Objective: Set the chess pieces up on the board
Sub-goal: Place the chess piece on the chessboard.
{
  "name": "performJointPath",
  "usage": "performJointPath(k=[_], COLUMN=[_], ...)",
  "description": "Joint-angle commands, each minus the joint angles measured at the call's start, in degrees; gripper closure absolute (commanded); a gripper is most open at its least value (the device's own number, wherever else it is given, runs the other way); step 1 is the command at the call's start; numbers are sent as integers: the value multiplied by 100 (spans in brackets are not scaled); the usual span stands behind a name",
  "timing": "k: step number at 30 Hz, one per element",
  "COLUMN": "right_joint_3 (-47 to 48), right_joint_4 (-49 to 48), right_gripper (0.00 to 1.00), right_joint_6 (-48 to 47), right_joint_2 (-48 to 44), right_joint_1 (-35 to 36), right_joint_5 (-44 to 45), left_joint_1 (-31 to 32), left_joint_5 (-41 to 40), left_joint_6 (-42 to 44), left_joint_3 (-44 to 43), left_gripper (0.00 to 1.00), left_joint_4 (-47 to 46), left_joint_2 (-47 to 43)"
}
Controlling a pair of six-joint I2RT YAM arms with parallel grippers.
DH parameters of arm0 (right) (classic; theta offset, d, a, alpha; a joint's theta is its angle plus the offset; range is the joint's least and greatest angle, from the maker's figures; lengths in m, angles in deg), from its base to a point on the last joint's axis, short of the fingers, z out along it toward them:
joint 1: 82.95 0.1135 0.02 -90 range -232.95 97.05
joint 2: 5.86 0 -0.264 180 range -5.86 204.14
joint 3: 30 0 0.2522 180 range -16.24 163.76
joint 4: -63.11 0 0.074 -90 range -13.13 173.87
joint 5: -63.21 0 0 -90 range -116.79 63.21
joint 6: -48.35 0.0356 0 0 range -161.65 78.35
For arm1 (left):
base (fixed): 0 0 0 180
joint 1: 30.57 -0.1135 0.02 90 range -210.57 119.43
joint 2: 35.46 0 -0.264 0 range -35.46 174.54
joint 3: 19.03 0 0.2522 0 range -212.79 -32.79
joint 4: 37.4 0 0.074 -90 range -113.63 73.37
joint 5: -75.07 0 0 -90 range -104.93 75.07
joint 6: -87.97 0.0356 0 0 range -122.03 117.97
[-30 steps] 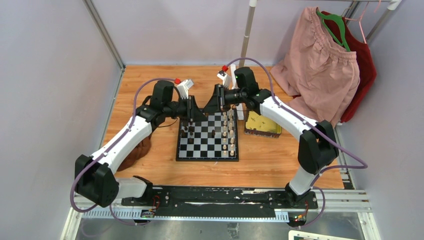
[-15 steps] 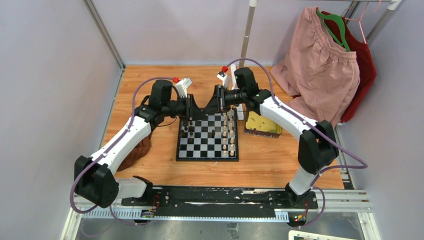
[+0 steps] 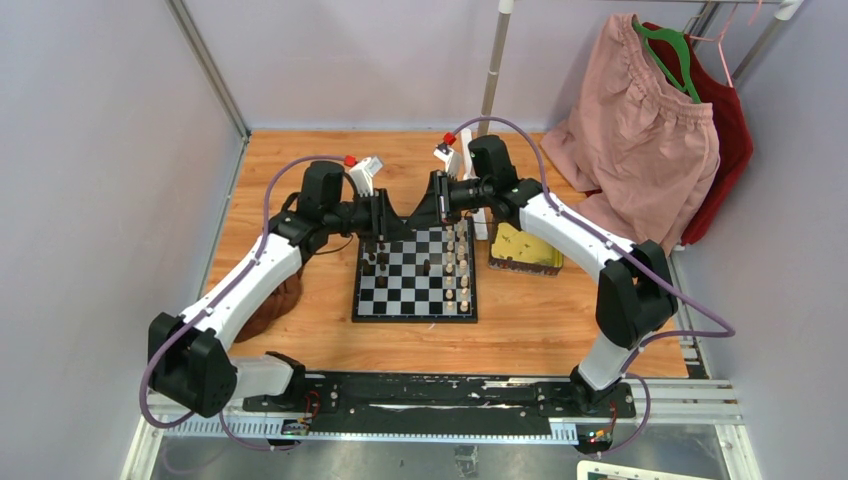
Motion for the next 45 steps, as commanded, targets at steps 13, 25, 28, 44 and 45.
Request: performJointPath(k=[13, 25, 28, 44, 45], right_joint_3=[-1077, -1913, -1969, -1852, -1829], right_joint_4=[-2823, -5574, -5596, -5747, -5750], right_gripper=[100, 100, 100, 100, 100], right_joint_6=[2383, 4837, 4882, 4930, 4934], right_joint_2=[-133, 135, 140, 434, 453], right_joint_1=[-397, -375, -361, -193, -186], right_joint_5=[-179, 549, 612, 672, 671], left_joint_1=[-273, -273, -273, -273, -273], left_joint_5=[-504, -1691, -1888, -1487, -1465], left_joint_6=[-1626, -2326, -2524, -2826, -2833], left_joint_3=[1462, 2148, 2260, 2131, 2134], left_gripper=[46, 49, 51, 55, 55], left_joint_4=[-2453, -3811, -4105, -4526, -4539], left_joint_2=[-1092, -1472, -1427, -958, -940])
